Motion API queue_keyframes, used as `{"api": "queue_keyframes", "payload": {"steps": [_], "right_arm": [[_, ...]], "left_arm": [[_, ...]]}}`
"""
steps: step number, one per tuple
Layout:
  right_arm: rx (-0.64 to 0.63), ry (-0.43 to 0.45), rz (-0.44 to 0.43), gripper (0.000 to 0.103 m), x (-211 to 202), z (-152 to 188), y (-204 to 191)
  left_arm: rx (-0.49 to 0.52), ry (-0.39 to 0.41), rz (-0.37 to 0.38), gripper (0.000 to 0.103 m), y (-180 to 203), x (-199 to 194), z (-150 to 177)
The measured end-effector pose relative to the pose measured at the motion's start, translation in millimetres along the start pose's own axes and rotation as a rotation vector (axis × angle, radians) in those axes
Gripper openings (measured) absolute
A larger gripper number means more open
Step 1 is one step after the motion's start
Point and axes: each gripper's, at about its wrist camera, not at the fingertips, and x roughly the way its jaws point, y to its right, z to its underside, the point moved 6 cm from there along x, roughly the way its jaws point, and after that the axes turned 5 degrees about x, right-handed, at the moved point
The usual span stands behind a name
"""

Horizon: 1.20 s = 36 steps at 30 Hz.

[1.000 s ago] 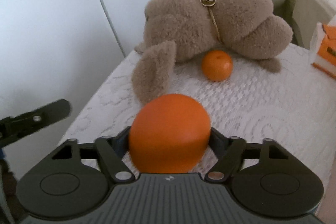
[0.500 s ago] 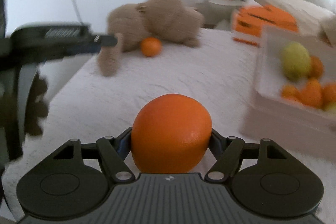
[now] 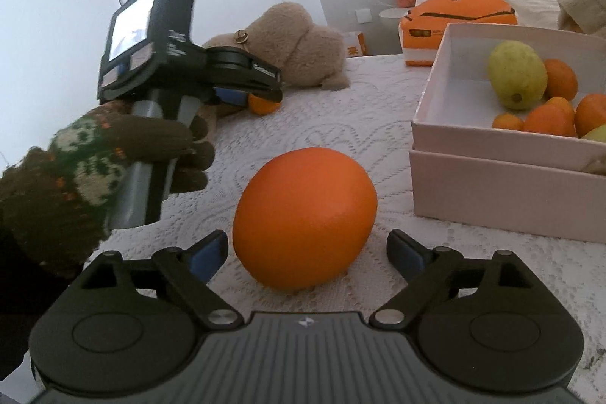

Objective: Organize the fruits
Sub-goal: 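Grasp a mandarin beside the teddy bear with the left tool, then grasp the large orange with the right tool while the left tool holds its mandarin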

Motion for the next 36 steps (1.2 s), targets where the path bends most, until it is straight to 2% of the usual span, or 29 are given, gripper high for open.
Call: {"api": "queue_keyframes", "payload": {"steps": [6,10,15,20,24,27,32,36], "right_arm": [[-0.016,-0.002,0.007,0.093,0.8,0.7,-1.6],[-0.016,-0.002,0.007,0.093,1.5,0.2,-1.0],[-0.014,-0.002,0.005,0.095,2.0,0.2,-1.5],[-0.019,-0.008,-0.004,0.098,3.6,0.2,-1.9],[-0.031,-0.019,-0.010,0.102,5.1,1.1,-3.5],[-0.045,-0.032,-0.006,0.103,7.0,1.1,-4.9],[-0.105,-0.072,0.038,0.103,11.4,3.8,-11.1],[-0.176,-0.105,0.091,0.103,14.3,9.1,-18.7]], "left_arm": [[0.011,0.013,-0.015,0.048,4.6,2.6,0.5],[-0.024,0.031,0.058,0.048,2.6,-16.2,9.3],[-0.003,0.066,0.143,0.048,9.6,-64.3,31.3],[-0.064,0.073,0.245,0.048,6.4,-110.1,75.6],[-0.149,0.058,0.251,0.048,-9.7,-120.3,110.0],[-0.229,0.088,0.292,0.048,-21.0,-126.5,122.3],[-0.219,0.139,0.289,0.048,-23.0,-132.0,128.3],[-0.245,0.145,0.305,0.048,-25.6,-130.7,129.9]]}}
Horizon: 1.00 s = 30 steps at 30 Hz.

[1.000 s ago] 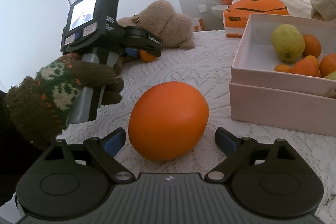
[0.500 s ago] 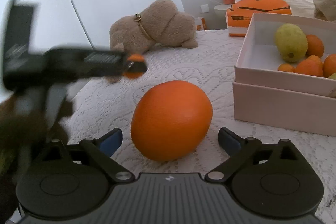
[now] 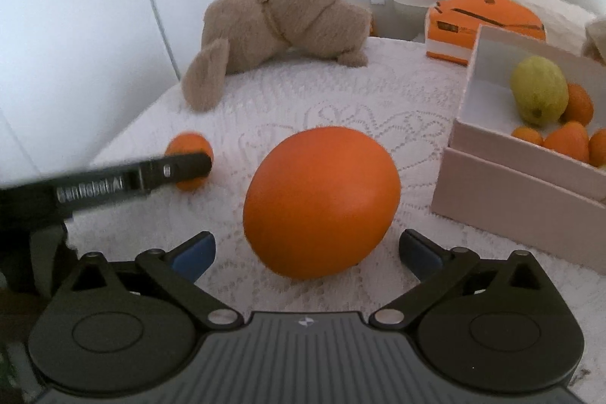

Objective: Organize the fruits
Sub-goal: 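Grasp the large orange with the right tool while the left tool holds its mandarin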

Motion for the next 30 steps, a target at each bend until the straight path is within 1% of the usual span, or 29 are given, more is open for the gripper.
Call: {"api": "queue_keyframes", "payload": {"steps": [3,6,7,8,11,12,13,14,17,21,24,27,30], "right_arm": [[-0.074,-0.006,0.059,0.103,1.2,5.5,-9.8],[-0.035,-0.008,0.069,0.103,-2.6,5.7,-8.9],[-0.022,-0.007,0.068,0.100,-4.3,5.5,-7.3],[-0.016,-0.003,0.076,0.096,-6.5,6.0,-6.4],[-0.028,0.016,0.119,0.075,-13.2,7.7,-5.8],[-0.029,0.020,0.125,0.070,-14.7,7.6,-5.9],[-0.027,0.024,0.132,0.059,-16.6,7.1,-6.0],[-0.024,0.021,0.127,0.054,-18.4,6.0,-6.4],[0.004,0.030,0.126,0.051,-26.2,0.5,-5.3],[0.007,0.090,0.150,0.050,-41.1,-9.1,-1.6],[0.039,0.111,0.156,0.051,-47.6,-14.4,7.7],[0.076,0.124,0.141,0.052,-50.7,-17.3,17.6],[0.080,0.132,0.129,0.052,-51.7,-21.2,21.0]], "left_arm": [[-0.017,0.007,0.005,0.048,-1.9,-1.3,0.9],[-0.019,0.009,0.005,0.048,-2.2,-1.3,1.2],[-0.019,0.009,0.004,0.048,-1.7,-1.5,1.2],[-0.018,0.009,0.004,0.048,-1.5,-1.5,1.3],[-0.019,0.009,0.004,0.048,-1.4,-1.8,1.2],[-0.019,0.009,0.004,0.048,-1.2,-1.8,1.2],[-0.019,0.009,0.004,0.048,-1.2,-1.7,1.2],[-0.019,0.009,0.004,0.048,-1.3,-1.8,1.2],[-0.020,0.009,0.005,0.048,-1.1,-1.7,1.3],[-0.018,0.009,0.004,0.048,-1.3,-1.5,1.4],[-0.019,0.010,0.004,0.048,-1.3,-1.5,1.3],[-0.017,0.008,0.003,0.048,-1.2,-1.4,1.1],[-0.012,0.010,-0.002,0.048,-0.6,-1.5,1.6]]}}
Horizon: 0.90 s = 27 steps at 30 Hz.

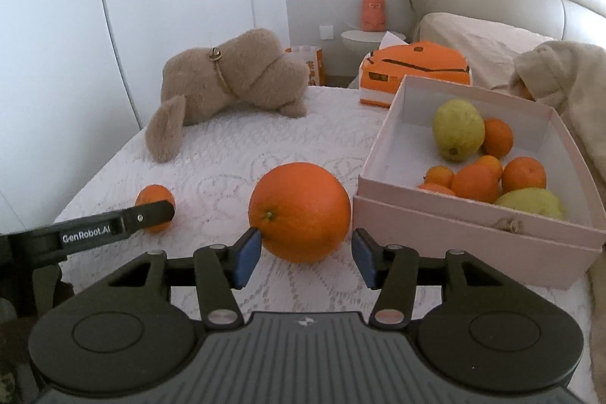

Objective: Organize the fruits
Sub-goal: 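Grasp the large orange with the right tool while the left tool holds its mandarin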

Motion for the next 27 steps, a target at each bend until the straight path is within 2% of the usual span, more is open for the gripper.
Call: {"api": "queue_keyframes", "payload": {"steps": [3,10,14,20,27], "right_arm": [[-0.003,0.005,-0.018,0.054,2.5,-2.2,0.7],[-0.013,-0.002,-0.060,0.071,19.7,1.4,-7.0],[-0.039,0.007,-0.062,0.076,27.9,0.9,-14.7],[-0.143,0.013,-0.038,0.079,43.3,-5.2,-34.3],[-0.274,0.011,-0.020,0.083,68.2,-12.7,-57.3]], "left_arm": [[-0.001,0.002,-0.005,0.048,-0.2,-0.7,0.3],[-0.018,0.003,0.003,0.048,-2.0,-1.2,-0.1],[-0.036,0.009,0.015,0.048,-3.8,-2.3,0.0],[-0.035,0.085,-0.005,0.048,-3.4,-15.0,-2.5],[-0.060,0.075,-0.006,0.048,-7.7,-12.9,-3.7]]}}
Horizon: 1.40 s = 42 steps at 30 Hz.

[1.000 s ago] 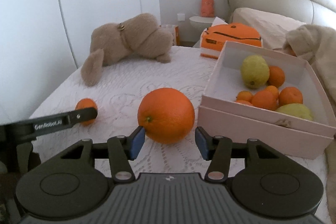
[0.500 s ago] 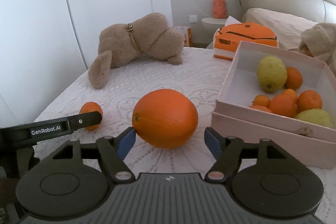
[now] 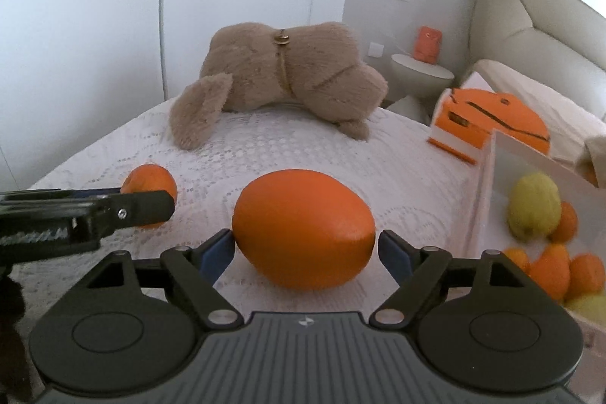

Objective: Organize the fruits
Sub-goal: 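Grasp the large orange with the right tool while the left tool holds its mandarin, then carry the mandarin and large orange over the pink box and open both tools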

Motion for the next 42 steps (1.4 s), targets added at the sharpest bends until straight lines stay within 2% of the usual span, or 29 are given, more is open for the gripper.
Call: {"api": "queue_keyframes", "payload": {"steps": [9,14,21,24,26,28,30,32,34,36,39,42], "right_arm": [[-0.067,-0.035,-0.005,0.082,33.4,-8.6,-15.0],[-0.048,-0.039,-0.030,0.082,40.8,-13.5,-11.5],[0.071,-0.106,-0.092,0.081,17.9,-5.1,-4.1],[0.111,-0.100,-0.094,0.081,3.0,-3.3,-0.1],[0.147,-0.082,-0.096,0.081,-9.1,-8.5,7.4],[0.174,-0.049,-0.106,0.081,-25.9,-21.5,18.2],[0.175,0.000,-0.095,0.080,-48.0,-43.8,32.2],[0.166,0.084,-0.056,0.080,-78.1,-75.3,52.4],[0.166,0.177,0.004,0.081,-111.9,-109.6,77.8],[0.176,0.231,0.076,0.081,-138.7,-138.6,104.8],[0.225,0.248,0.195,0.081,-162.3,-168.7,151.3],[0.317,0.229,0.258,0.081,-169.2,-175.3,194.0]], "left_arm": [[-0.014,0.001,-0.006,0.048,-2.0,-0.7,1.0],[-0.042,0.014,-0.010,0.048,-7.0,-2.8,0.0],[-0.043,0.004,-0.011,0.048,-6.4,-2.0,1.0],[-0.041,-0.003,-0.021,0.048,-5.7,-1.7,0.3],[-0.031,-0.009,-0.002,0.048,-0.1,-0.9,-5.9],[-0.021,-0.006,0.035,0.048,12.8,-0.8,-21.7],[0.014,0.044,0.079,0.048,37.3,-4.7,-53.2],[0.046,0.106,0.124,0.048,66.0,-9.6,-87.3],[0.103,0.120,0.180,0.048,102.9,-7.7,-116.3],[0.161,0.081,0.252,0.048,142.5,2.6,-133.9],[0.258,-0.049,0.364,0.048,208.6,32.5,-142.5],[0.360,-0.191,0.375,0.048,252.8,70.0,-128.0]]}}
